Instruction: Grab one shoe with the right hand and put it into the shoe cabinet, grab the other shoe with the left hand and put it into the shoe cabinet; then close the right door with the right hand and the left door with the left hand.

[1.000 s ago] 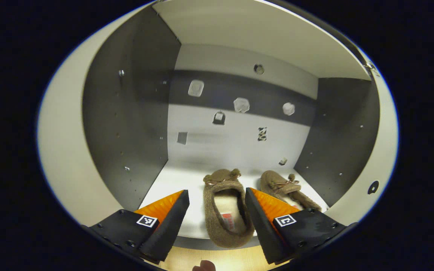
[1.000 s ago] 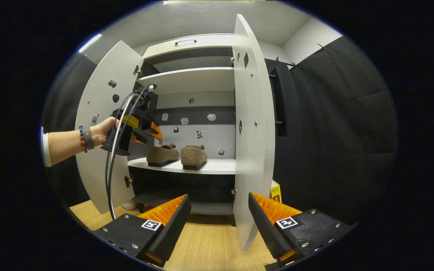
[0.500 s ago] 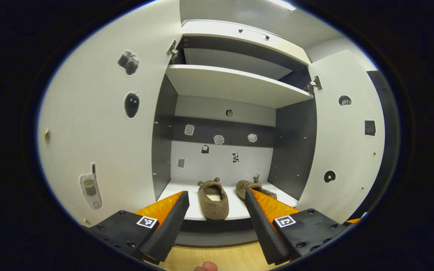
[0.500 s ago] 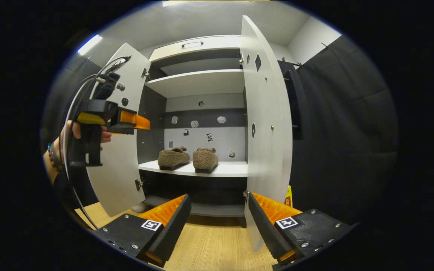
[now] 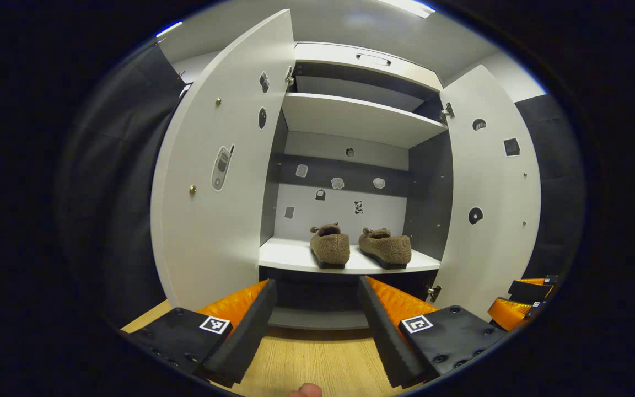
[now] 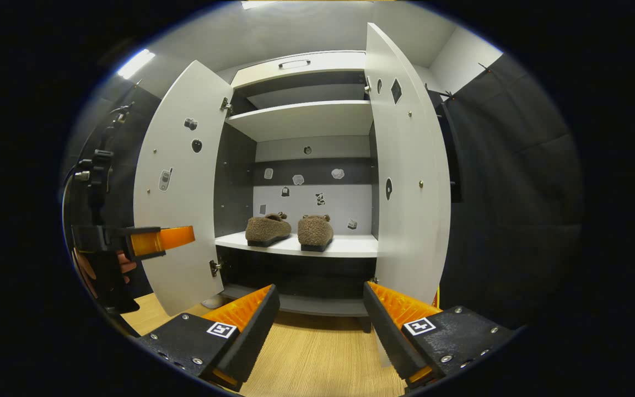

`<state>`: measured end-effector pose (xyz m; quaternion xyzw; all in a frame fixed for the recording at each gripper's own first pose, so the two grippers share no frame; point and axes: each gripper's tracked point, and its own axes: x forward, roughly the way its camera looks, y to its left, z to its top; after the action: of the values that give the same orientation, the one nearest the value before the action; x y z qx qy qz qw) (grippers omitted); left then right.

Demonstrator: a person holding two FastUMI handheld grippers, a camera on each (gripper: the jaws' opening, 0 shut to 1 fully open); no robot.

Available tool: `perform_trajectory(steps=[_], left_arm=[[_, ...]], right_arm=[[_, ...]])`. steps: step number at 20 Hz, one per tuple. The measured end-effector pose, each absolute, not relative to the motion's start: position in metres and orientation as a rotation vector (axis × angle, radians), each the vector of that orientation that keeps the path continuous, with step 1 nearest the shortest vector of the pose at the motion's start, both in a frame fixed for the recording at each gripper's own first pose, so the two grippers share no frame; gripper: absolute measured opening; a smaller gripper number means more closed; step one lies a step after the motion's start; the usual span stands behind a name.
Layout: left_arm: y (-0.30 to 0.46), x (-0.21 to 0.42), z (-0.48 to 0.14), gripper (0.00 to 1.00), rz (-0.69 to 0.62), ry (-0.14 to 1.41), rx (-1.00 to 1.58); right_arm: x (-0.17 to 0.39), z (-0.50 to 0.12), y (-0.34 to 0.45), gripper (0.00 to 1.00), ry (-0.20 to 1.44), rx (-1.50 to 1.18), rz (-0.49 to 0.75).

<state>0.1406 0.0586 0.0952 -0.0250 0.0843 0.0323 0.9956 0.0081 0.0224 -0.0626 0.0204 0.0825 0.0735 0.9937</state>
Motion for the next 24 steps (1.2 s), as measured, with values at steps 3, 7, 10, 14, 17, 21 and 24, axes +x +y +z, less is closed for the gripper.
perform_trajectory(steps=[3,7,10,14,17,21,24], left_arm=[[0.062,0.118,0.083,0.97,0.108,0.157,0.001],[0.046,0.095,0.059,0.96,0.119,0.187,0.001],[0.047,0.094,0.06,0.99,0.112,0.178,0.03],[0.053,0.093,0.069,0.97,0.14,0.144,0.035],[0.045,0.094,0.064,0.97,0.13,0.155,0.008],[0.041,0.097,0.066,0.97,0.117,0.143,0.003],[0.042,0.098,0.064,0.97,0.125,0.143,0.017]], right_arm=[[0.004,-0.065,0.026,0.94,0.17,0.049,0.15],[0.003,-0.067,0.031,0.94,0.161,0.076,0.142],[0.001,-0.062,0.033,0.94,0.155,0.08,0.154],[-0.012,-0.032,0.043,0.94,0.084,0.105,0.242],[-0.015,-0.006,0.02,0.94,0.055,0.102,0.237],[0.001,0.056,-0.041,0.94,-0.035,0.04,0.172],[0.019,0.072,-0.099,0.94,-0.032,0.029,0.08]])
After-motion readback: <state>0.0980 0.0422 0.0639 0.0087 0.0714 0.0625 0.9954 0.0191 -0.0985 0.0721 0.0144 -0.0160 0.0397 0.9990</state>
